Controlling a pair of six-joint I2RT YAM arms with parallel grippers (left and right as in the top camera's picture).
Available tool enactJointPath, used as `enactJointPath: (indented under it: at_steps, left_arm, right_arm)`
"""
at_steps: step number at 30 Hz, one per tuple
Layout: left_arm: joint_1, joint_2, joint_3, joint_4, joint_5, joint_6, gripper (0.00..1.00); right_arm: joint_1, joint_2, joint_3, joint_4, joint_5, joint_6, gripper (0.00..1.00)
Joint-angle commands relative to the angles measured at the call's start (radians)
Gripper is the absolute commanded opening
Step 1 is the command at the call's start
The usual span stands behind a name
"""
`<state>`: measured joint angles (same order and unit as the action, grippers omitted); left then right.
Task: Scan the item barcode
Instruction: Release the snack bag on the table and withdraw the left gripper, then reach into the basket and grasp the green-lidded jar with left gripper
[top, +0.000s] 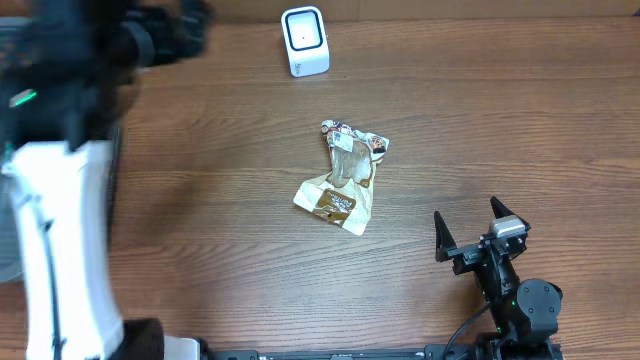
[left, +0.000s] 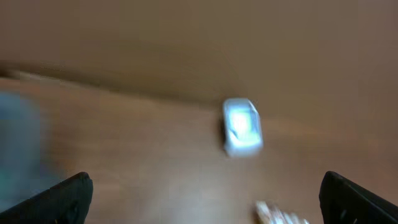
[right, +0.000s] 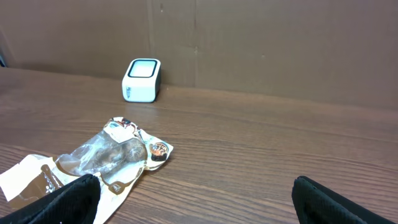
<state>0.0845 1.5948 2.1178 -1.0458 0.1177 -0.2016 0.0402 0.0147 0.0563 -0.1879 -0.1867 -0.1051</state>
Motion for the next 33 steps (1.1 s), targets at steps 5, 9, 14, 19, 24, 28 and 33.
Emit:
enactJointPath:
  at_steps: [5,9,14,19,24,28,33]
  left_arm:
    - [0.344,0.046,-0.004,0.002,-0.135,-0.056,0.91]
    - [0.434,0.125,-0.004,-0.011,-0.153,-0.008,0.92]
    - [0.467,0.232,-0.004,-0.016,-0.15,0.13,0.93]
    - [0.467,0.32,-0.004,0.012,-0.142,0.161,0.98]
    - [0.467,0.401,-0.004,0.013,-0.143,0.224,1.0]
    - [0.467,0.464,-0.004,0.007,-0.142,0.252,1.0]
    - [0.469,0.526,-0.004,0.029,-0.106,0.304,0.99]
  right_arm:
    - [0.004,-0.012,0.0,0.003,-0.005,-0.001,1.0]
    - [0.004,-0.012,0.0,0.003,-0.006,-0.001,1.0]
    - [0.004,-0.012,0.001,0.003,-0.006,-0.001,1.0]
    - [0.004,-0.012,0.001,0.003,-0.006,-0.001,1.0]
    - [0.004,-0.012,0.001,0.004,-0.006,-0.001,1.0]
    - [0.004,-0.012,0.001,0.004,-0.006,-0.001,1.0]
    - [0.004,-0.012,0.001,0.003,-0.005,-0.001,1.0]
